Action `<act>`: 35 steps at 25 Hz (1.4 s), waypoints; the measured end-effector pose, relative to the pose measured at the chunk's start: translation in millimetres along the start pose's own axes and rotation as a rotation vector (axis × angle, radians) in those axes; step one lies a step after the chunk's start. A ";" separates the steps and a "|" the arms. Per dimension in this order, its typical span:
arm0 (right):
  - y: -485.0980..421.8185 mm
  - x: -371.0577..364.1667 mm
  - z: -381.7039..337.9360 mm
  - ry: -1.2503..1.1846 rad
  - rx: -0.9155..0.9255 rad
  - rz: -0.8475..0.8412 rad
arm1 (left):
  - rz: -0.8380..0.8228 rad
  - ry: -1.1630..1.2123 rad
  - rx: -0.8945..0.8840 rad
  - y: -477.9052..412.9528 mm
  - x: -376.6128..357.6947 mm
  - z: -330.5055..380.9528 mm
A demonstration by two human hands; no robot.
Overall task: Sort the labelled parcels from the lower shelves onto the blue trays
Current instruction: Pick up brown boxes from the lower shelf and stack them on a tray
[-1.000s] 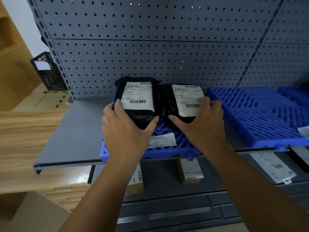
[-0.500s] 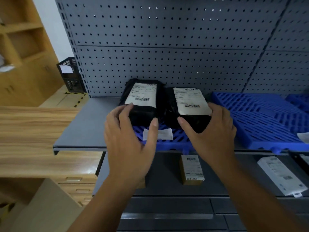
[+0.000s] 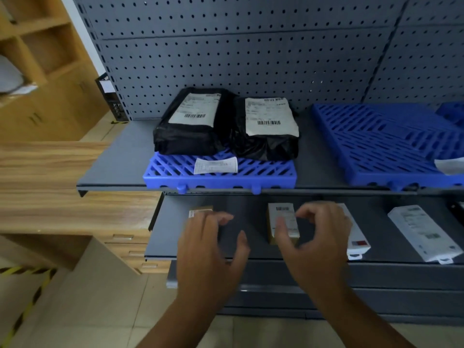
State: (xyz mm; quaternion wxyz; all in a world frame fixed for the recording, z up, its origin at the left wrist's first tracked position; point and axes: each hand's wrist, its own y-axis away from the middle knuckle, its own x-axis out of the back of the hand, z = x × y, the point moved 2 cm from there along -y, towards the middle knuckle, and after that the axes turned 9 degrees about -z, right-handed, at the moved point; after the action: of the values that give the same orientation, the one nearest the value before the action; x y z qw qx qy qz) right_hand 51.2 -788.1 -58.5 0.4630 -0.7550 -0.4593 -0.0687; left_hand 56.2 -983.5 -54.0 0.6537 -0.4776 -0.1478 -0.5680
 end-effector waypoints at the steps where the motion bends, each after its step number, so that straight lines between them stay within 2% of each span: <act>1: 11.1 -5.0 4.4 0.005 -0.024 -0.039 | -0.033 -0.020 0.020 6.7 -6.8 -9.5; 4: 30.7 -21.4 23.8 0.061 -0.178 -0.178 | -0.148 -0.077 0.157 17.0 -28.0 -47.5; 7: 39.9 -47.1 56.7 0.160 -0.343 -0.246 | -0.250 -0.133 0.357 18.9 -61.3 -102.1; 11: 55.2 -105.3 121.9 0.294 -0.565 -0.337 | -0.282 -0.098 0.605 20.7 -123.5 -171.7; 14: 67.0 -143.0 163.2 0.340 -0.707 -0.405 | -0.232 -0.078 0.586 23.0 -164.3 -203.7; 17: 76.5 -166.3 188.1 0.347 -0.776 -0.389 | -0.203 -0.043 0.614 24.9 -188.1 -224.5; 24: 82.1 -194.7 216.6 0.362 -0.809 -0.284 | -0.108 0.025 0.575 28.5 -212.0 -247.8; 27: 86.5 -201.8 222.7 0.310 -0.766 -0.210 | -0.098 0.126 0.568 22.8 -216.3 -251.3; 31: 92.1 -172.5 199.1 0.262 -0.758 -0.148 | -0.112 0.215 0.492 19.4 -207.1 -218.3; 35: 92.9 -96.0 151.1 0.237 -0.789 -0.108 | -0.286 0.363 0.556 22.0 -178.3 -143.8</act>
State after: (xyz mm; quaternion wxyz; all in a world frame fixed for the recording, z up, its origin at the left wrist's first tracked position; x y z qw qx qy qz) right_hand 18.4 -747.3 -253.3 0.1832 -0.8363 -0.3802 -0.3500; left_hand -30.0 -992.3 -267.2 0.6883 -0.1474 -0.2435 -0.6673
